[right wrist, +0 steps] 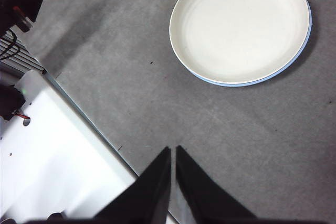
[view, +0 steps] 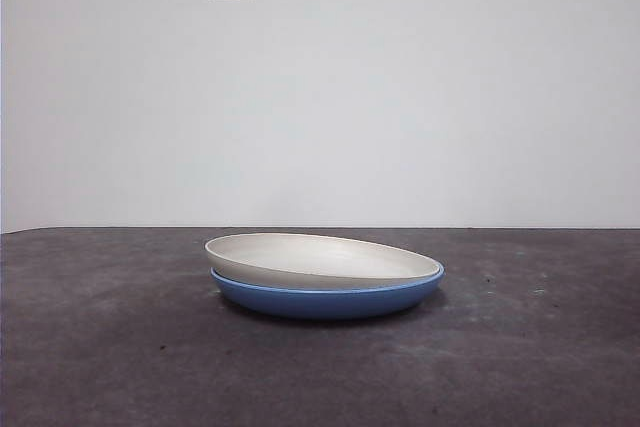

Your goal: Pick up the white plate, put it on the blue plate, put it on desk

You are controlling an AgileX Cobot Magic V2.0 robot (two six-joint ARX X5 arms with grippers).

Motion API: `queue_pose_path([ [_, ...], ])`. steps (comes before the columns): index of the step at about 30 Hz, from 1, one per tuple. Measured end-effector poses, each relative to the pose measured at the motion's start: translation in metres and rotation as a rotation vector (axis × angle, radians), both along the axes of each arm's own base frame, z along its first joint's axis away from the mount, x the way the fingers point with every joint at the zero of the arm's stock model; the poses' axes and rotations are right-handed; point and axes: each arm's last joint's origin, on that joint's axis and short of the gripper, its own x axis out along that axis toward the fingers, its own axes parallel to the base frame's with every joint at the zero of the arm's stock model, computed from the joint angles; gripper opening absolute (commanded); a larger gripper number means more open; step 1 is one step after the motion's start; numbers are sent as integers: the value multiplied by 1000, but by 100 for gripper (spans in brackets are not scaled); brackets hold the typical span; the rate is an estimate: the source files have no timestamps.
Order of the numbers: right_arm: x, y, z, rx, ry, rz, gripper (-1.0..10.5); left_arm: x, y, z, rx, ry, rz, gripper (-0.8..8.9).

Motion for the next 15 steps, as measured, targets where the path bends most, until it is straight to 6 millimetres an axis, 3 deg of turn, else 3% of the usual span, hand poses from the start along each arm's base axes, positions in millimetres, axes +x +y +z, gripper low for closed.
queue_pose_path([
  [5,3,-3,5,6,-84,-11,9,0,0,0,0,0,0,10],
  [11,-5,-30,23,90,-415,-120,9,0,0,0,0,0,0,10],
  [15,-14,-48,10,104,-604,-253,9,0,0,0,0,0,0,10],
])
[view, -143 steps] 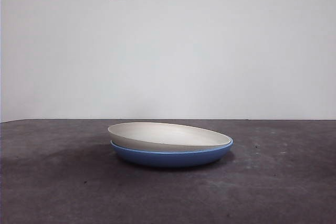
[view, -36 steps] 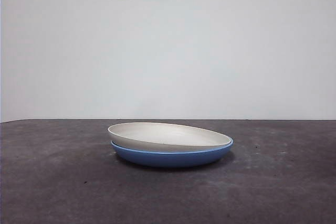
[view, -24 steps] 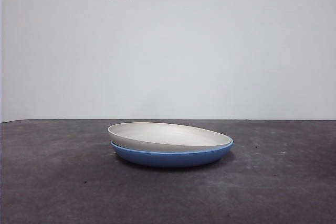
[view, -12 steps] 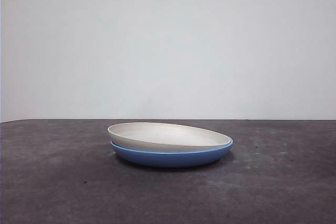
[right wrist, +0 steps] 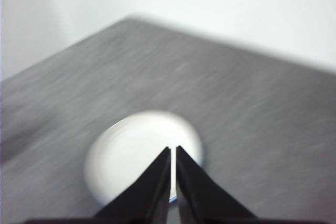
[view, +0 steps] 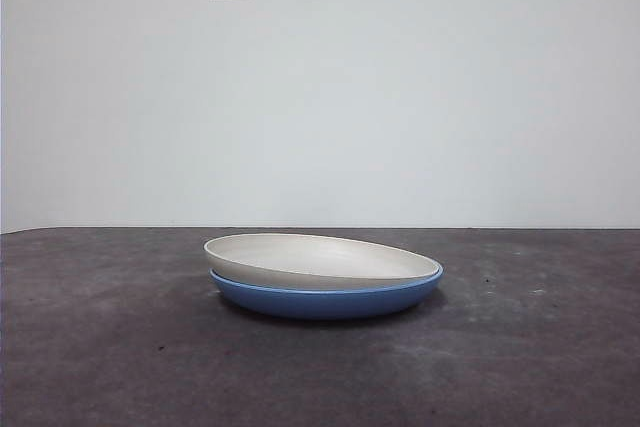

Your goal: Pick up the white plate, put it on the blue plate, put it on desk

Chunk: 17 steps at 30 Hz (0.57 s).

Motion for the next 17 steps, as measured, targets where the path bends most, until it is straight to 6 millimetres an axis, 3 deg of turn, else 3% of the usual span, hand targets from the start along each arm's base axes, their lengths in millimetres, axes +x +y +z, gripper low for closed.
queue_pose_path([
  [8,-10,-20,-65,-5,-235,-260,9,0,0,0,0,0,0,10],
  [17,-18,-25,-137,-7,-325,-382,9,0,0,0,0,0,0,10],
])
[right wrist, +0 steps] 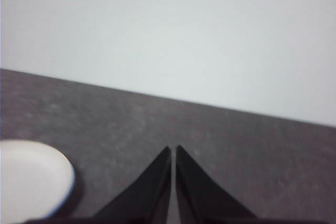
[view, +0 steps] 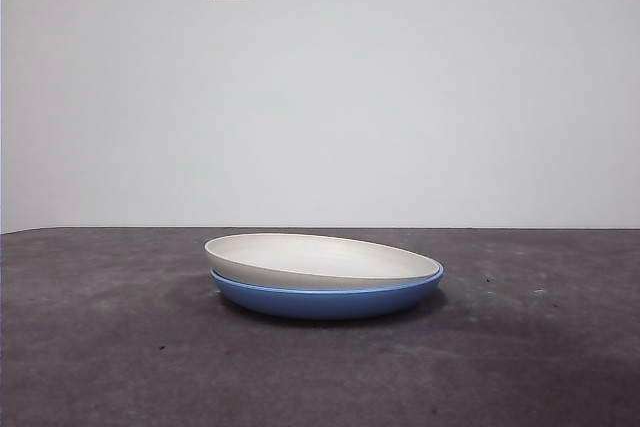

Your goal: Pick up the white plate, put it on the blue plate, put it on desk

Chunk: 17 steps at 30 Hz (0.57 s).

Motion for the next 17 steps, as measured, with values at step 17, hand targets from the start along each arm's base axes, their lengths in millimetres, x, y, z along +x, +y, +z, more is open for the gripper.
queue_pose_path([
  [17,3,-3,-59,72,123,-98,9,0,0,0,0,0,0,10],
])
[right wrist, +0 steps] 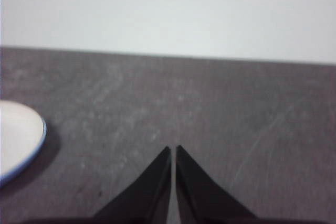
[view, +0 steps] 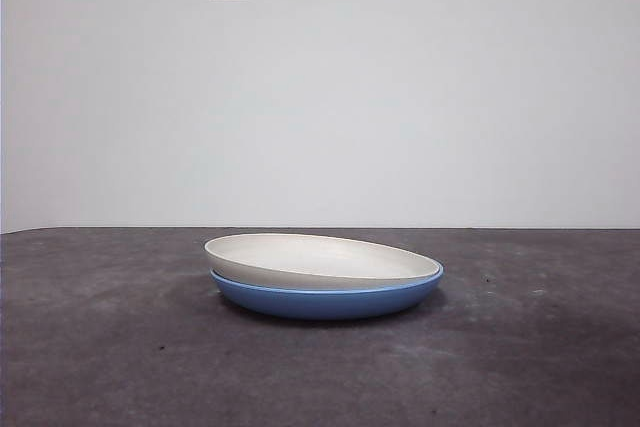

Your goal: Pick up the white plate, put it on the blue plate, put it on desk

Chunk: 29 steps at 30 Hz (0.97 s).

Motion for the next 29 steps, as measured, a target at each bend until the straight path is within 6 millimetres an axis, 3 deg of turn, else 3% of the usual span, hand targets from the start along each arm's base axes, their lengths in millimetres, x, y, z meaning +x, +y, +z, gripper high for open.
queue_pose_path([
  [6,-1,-1,-8,3,90,-24,9,0,0,0,0,0,0,10],
  [29,-1,-1,-8,29,91,-27,9,0,0,0,0,0,0,10],
])
